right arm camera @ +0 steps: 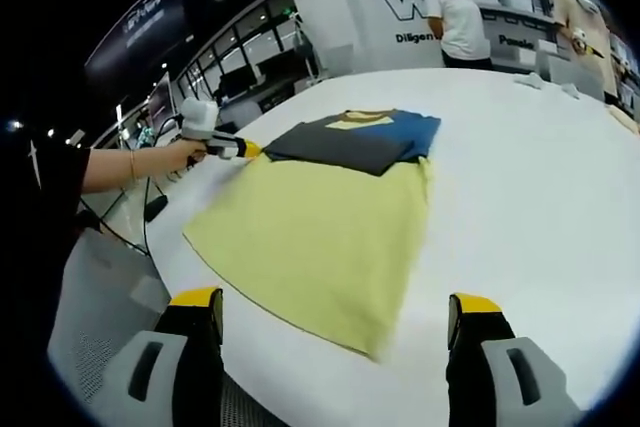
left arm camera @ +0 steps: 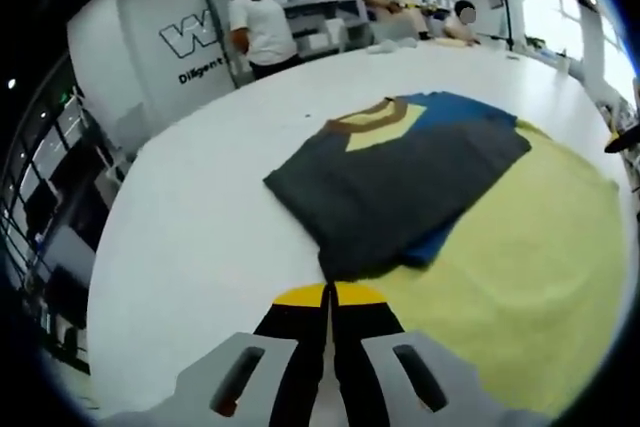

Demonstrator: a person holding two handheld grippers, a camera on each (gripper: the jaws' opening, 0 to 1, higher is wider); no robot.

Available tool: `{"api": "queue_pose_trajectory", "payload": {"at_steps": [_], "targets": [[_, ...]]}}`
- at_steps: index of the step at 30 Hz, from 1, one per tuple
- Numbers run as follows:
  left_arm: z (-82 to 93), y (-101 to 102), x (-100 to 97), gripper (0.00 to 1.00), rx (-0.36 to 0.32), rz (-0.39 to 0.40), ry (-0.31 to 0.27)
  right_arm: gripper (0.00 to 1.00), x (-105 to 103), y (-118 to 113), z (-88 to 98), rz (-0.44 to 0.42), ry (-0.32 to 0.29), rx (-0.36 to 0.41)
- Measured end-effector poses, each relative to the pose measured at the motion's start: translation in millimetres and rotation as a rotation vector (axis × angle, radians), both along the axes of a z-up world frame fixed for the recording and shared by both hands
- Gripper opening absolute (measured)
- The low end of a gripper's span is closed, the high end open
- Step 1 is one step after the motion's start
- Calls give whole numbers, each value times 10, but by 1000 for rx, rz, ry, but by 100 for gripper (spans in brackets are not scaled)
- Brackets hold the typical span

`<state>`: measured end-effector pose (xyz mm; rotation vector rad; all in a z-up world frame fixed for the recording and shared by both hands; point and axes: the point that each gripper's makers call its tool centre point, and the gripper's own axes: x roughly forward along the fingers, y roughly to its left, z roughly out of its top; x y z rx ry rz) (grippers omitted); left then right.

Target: Fold the garment on the visible template until the final outline fits inside the template.

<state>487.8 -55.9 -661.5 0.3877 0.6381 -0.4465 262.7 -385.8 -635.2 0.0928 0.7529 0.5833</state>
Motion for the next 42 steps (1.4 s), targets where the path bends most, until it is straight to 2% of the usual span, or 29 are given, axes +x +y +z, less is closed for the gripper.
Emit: {"api": "queue_pose_trajectory", "payload": {"at_steps": [5, 10, 17, 19, 23, 27, 31, 35, 38, 42], "targets": [[81, -41, -43, 1, -20, -9, -18, 91, 8, 12, 4, -2, -3, 5], [170, -96, -90, 4, -70, 4, -22, 98, 77, 48, 71, -33, -26, 48], [175, -95, -232, 22, -102, 22, 16, 99, 97, 96, 109, -22, -35, 51], [180, -112, -297, 30, -141, 36, 38, 99, 97, 112, 113, -20, -36, 54], [245, -100, -383, 40, -161, 43, 31, 99, 95, 129, 116, -17, -38, 55], [316, -105, -474, 61, -187, 51, 26, 99, 100, 145, 129, -18, -43, 60], [387, -116, -587, 76, -218, 51, 18, 99, 91, 164, 131, -13, -39, 59], [363, -111, -665, 81, -222, 47, 47, 98, 93, 170, 110, -7, -38, 48], [384, -134, -783, 88, -227, 40, 53, 97, 82, 166, 93, -3, -35, 33], [355, -175, -930, 92, -212, 9, 73, 95, 57, 157, 56, 2, -25, 25]]}}
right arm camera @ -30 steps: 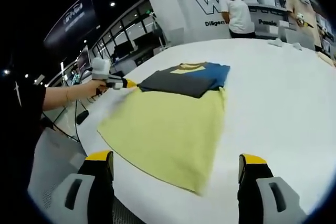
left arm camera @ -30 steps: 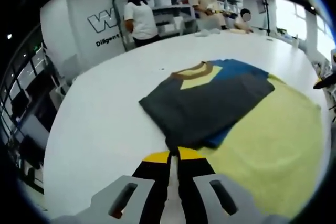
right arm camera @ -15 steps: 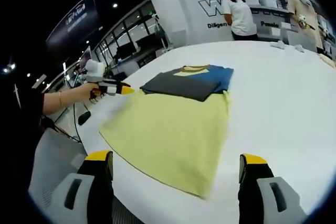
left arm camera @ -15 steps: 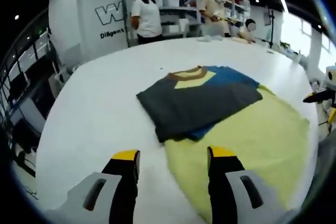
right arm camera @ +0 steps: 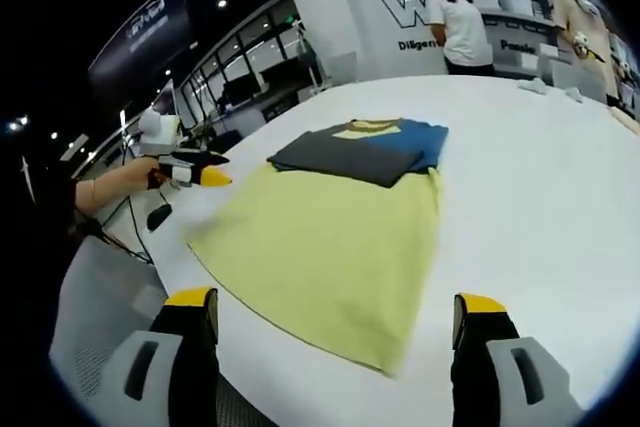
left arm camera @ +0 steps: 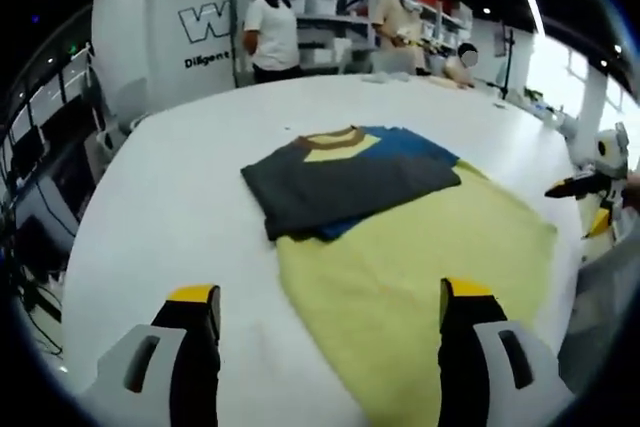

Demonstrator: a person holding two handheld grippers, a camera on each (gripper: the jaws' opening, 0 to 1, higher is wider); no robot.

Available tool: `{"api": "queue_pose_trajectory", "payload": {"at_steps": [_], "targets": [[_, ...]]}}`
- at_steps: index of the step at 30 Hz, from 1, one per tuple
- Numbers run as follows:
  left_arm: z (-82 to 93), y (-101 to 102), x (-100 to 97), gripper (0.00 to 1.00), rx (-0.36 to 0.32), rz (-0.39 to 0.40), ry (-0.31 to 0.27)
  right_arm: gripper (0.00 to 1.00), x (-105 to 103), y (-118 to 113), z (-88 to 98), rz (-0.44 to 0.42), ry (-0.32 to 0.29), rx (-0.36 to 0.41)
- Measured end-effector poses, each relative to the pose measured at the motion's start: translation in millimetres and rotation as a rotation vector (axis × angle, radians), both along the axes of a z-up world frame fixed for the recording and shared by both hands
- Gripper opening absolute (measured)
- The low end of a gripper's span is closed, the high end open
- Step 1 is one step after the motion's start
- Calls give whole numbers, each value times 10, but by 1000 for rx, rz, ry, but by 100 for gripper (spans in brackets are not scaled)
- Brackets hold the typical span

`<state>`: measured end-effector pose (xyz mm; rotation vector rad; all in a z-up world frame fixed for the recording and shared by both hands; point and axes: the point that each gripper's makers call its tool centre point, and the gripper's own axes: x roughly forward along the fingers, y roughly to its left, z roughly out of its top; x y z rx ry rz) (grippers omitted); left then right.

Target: Fold the garment on the visible template until the final outline fits inside the template.

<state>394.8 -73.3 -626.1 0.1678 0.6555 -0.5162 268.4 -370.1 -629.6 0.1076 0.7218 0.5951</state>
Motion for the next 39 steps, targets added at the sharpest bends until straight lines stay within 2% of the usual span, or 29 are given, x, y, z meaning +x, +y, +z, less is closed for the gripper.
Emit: {"api": "queue_pose_trajectory", "payload": {"at_steps": [4, 9, 12, 15, 17, 20, 22, 23, 25, 27, 31, 35, 36, 37, 39], "targets": [[-94, -26, -138, 96, -9, -19, 31, 94, -26, 3, -29, 9, 10, -3], [-101, -49, -314, 98, -15, -28, 44, 89, -59, 0, -73, 15, 27, -9], [-115, -65, -449, 97, 16, -46, 54, 84, -125, 25, -150, 21, 75, -6], [-119, -63, -526, 95, 18, -48, 64, 79, -138, 38, -184, 25, 66, -20], [-151, -34, -589, 93, 7, -24, 91, 77, -151, 46, -191, 26, 69, -21], [-229, 14, -718, 90, 37, -6, 141, 75, -171, 55, -209, 17, 90, -8], [-248, 14, -759, 89, 19, 7, 146, 74, -179, 36, -239, 14, 98, -25], [-271, 20, -801, 87, 3, 31, 174, 73, -182, 24, -255, 12, 100, -38], [-279, 32, -845, 84, -3, 41, 182, 70, -183, 15, -263, 9, 98, -43], [-278, 44, -886, 75, 1, 55, 185, 68, -185, 14, -262, 4, 97, -39], [-339, 46, -972, 67, -9, 85, 237, 65, -209, 4, -313, 8, 112, -61], [-368, 52, -1049, 55, -32, 119, 264, 61, -185, -44, -331, -12, 104, -85], [-385, 49, -1076, 54, -39, 127, 278, 58, -177, -57, -335, -22, 103, -85], [-429, 58, -1139, 52, -40, 148, 319, 57, -175, -86, -356, -35, 111, -91], [-464, 50, -1198, 48, -41, 144, 351, 52, -186, -115, -392, -40, 120, -113]]}}
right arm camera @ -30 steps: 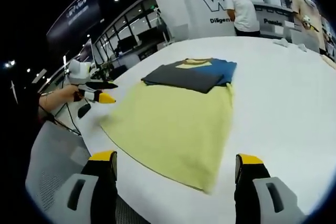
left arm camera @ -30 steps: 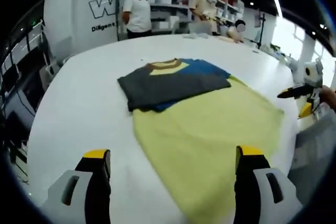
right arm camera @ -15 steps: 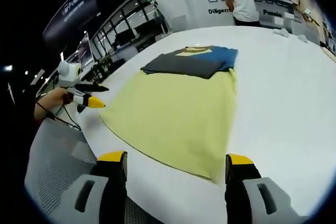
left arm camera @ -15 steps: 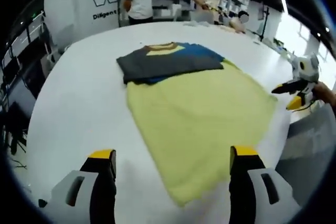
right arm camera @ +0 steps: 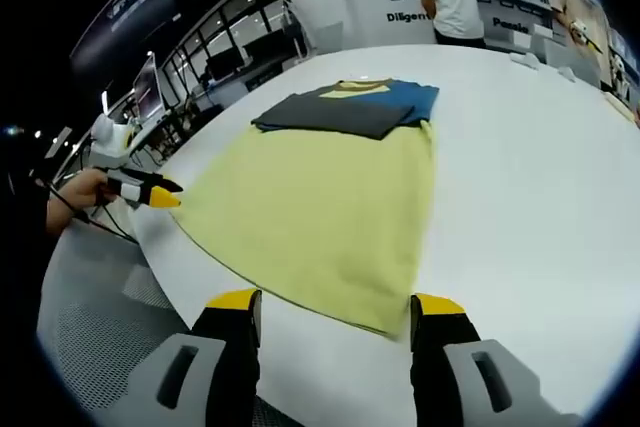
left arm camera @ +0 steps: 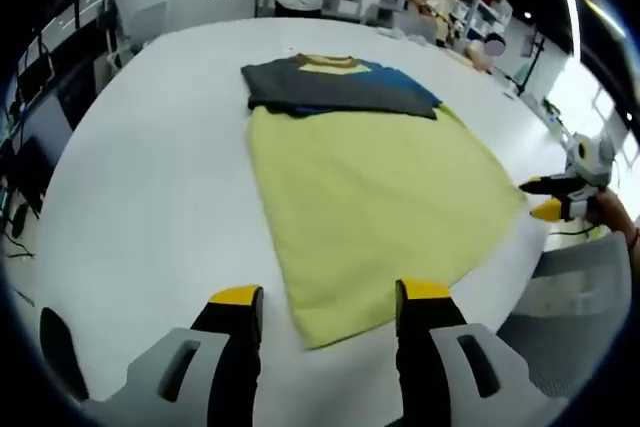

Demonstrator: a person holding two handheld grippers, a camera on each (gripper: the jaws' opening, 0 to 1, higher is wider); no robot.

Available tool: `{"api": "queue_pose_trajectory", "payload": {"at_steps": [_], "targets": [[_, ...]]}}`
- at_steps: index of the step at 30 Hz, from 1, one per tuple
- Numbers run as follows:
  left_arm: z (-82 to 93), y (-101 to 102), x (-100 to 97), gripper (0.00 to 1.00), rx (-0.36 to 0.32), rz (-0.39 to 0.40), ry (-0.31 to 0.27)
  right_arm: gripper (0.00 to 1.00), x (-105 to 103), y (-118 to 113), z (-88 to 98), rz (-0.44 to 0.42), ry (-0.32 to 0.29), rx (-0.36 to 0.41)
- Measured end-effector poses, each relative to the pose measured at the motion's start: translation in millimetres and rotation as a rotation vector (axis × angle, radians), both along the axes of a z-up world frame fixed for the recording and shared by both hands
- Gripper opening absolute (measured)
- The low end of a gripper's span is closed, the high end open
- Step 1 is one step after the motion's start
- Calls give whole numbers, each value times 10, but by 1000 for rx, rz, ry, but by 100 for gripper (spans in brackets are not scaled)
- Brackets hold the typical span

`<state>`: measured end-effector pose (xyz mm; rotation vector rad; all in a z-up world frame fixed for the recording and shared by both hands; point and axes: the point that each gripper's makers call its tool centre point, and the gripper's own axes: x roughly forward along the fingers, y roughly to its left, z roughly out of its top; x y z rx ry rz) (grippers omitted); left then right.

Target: Fold the garment on the visible template until the final outline fits inside the template.

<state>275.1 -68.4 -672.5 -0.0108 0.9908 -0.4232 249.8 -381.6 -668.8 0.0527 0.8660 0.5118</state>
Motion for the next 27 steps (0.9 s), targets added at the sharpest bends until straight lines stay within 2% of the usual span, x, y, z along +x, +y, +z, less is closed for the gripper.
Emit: {"api": "queue_pose_trajectory", "payload": {"at_steps": [1, 2, 3, 4, 8, 12, 13, 17, 21, 22, 27], "targets": [[12, -1, 32, 47, 5, -3, -25, 50, -1, -13, -18, -4, 3, -9], [14, -1, 34, 46, 6, -1, -26, 47, -1, -26, -35, -8, 7, -15], [13, 6, 19, 45, 5, 1, -15, 43, 31, -47, -33, -12, -9, -24], [17, 10, 25, 44, 5, 5, -18, 40, 30, -67, -50, -31, 7, -27], [4, 18, -13, 38, 16, 10, -5, 30, 77, -125, -64, -61, 5, -54], [-4, 64, -24, 29, 30, 31, -3, 19, 86, -179, -81, -57, 2, -102], [-10, 78, -42, 26, 12, 66, 19, 18, 88, -181, -82, -52, 3, -104], [-37, 98, -36, 19, 32, 65, 21, 12, 95, -159, -83, -57, 3, -99], [-60, 127, -31, 9, 29, 86, 32, 3, 87, -175, -89, -35, 4, -130], [-85, 144, -43, 5, 46, 82, 42, 2, 85, -184, -88, -31, 2, -137], [-70, 126, -49, 2, 59, 58, 36, 0, 83, -221, -64, -37, 0, -132]]}}
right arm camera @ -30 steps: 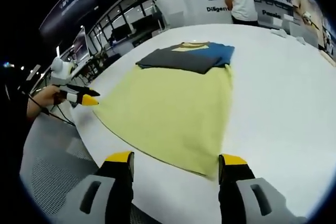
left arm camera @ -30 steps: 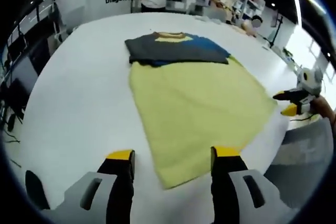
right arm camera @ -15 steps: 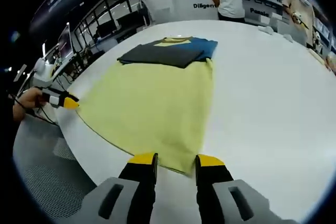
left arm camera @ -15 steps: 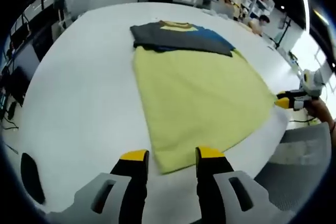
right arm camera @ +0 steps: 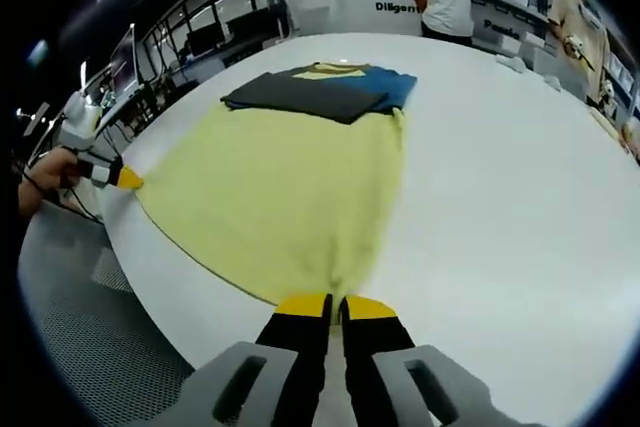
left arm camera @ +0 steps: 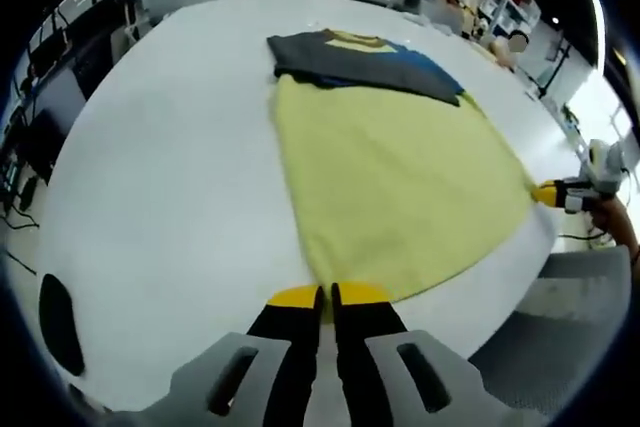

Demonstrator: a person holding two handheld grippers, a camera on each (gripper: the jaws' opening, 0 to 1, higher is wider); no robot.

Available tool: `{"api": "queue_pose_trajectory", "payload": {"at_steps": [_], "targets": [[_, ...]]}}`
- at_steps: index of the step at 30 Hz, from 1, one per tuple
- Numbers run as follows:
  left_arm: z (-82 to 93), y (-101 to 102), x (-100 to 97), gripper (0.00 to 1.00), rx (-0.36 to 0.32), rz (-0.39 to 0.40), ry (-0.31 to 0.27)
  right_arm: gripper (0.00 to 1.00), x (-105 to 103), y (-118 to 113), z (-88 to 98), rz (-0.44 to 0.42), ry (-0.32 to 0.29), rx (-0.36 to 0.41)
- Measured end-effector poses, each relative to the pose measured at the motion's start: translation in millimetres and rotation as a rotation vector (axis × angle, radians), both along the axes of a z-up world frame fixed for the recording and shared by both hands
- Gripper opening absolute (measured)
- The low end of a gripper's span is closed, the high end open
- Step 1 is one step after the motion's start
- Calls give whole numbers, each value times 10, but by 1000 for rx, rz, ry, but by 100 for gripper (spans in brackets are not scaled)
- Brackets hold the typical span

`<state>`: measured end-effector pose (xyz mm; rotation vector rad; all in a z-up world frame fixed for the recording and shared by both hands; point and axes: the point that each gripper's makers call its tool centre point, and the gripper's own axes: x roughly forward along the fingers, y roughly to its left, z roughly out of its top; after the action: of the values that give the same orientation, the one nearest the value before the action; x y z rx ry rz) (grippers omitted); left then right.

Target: Fold the garment on the visible template until the final outline fits inside the template.

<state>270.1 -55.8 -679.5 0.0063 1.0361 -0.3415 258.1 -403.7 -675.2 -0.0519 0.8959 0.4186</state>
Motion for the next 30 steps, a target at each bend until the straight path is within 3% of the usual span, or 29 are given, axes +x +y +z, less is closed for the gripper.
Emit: {"api": "queue_pose_trajectory", "payload": {"at_steps": [8, 18, 27, 30], "targets": [[39, -4, -59, 1, 65, -93, -6, 0, -72, 12, 29, 18, 10, 0], [21, 53, -265, 1, 97, -151, 46, 0, -290, 52, -2, 103, 65, -31], [16, 74, -428, 1, 107, -205, 83, 0, -438, 53, 17, 80, 115, 32], [13, 86, -472, 1, 110, -215, 100, 0, -539, 107, 52, 122, 132, 47]]}}
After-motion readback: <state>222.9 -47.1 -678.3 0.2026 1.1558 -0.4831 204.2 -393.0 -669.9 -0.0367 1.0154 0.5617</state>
